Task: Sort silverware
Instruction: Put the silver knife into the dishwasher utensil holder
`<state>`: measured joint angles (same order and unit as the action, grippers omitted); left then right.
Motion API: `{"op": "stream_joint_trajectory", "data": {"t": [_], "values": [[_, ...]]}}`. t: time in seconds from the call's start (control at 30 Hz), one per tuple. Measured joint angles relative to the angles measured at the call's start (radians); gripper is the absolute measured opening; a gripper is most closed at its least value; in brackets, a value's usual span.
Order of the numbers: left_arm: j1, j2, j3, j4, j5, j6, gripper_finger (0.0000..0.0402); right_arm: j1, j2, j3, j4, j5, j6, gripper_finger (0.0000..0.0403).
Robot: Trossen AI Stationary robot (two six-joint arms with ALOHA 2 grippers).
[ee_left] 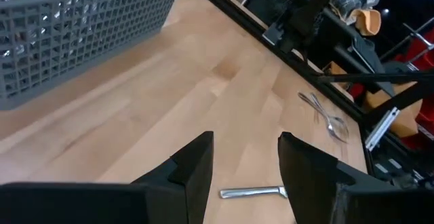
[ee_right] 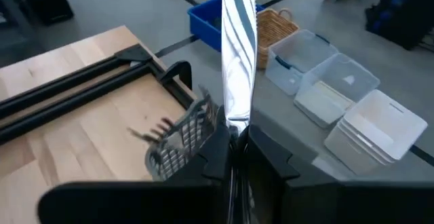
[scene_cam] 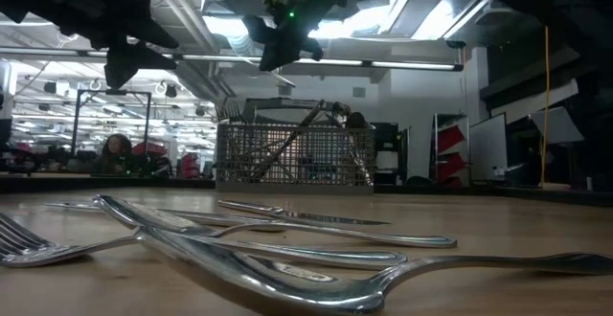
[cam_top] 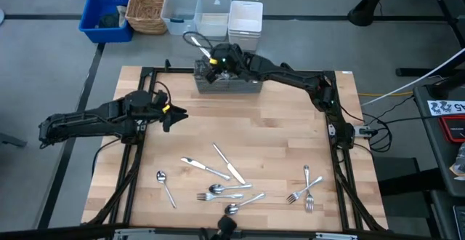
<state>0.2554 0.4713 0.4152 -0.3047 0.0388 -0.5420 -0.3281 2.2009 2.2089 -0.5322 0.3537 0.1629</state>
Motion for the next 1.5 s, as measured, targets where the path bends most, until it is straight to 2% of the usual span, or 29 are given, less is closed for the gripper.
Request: {"op": "stream_joint_trajectory", "data": {"t": [0.27,0.5,0.87,1.27,1.5], "values": [[0.000,0.060,0.000,0.002,-0.004,-0.005,0.0153,-0.040,0.009,-0.020,0.109,-0.108,-0.168,0.0040],[0.000,0.106,0.000,0.002,-0.004,-0.029,0.0153,-0.046,0.025,-0.045,0.120,-0.189,-0.251,0.0040],[0.000,0.135,0.000,0.002,-0.004,-0.035,0.0153,-0.048,0.118,-0.045,0.227,-0.190,-0.443,0.0040],[0.000,0.135,0.000,0.002,-0.023,-0.041,0.0153,-0.047,0.156,-0.045,0.189,-0.184,-0.563,0.0040],[0.000,0.135,0.000,0.002,-0.026,-0.046,0.0153,-0.046,0.155,-0.045,0.158,-0.171,-0.565,0.0040]]}}
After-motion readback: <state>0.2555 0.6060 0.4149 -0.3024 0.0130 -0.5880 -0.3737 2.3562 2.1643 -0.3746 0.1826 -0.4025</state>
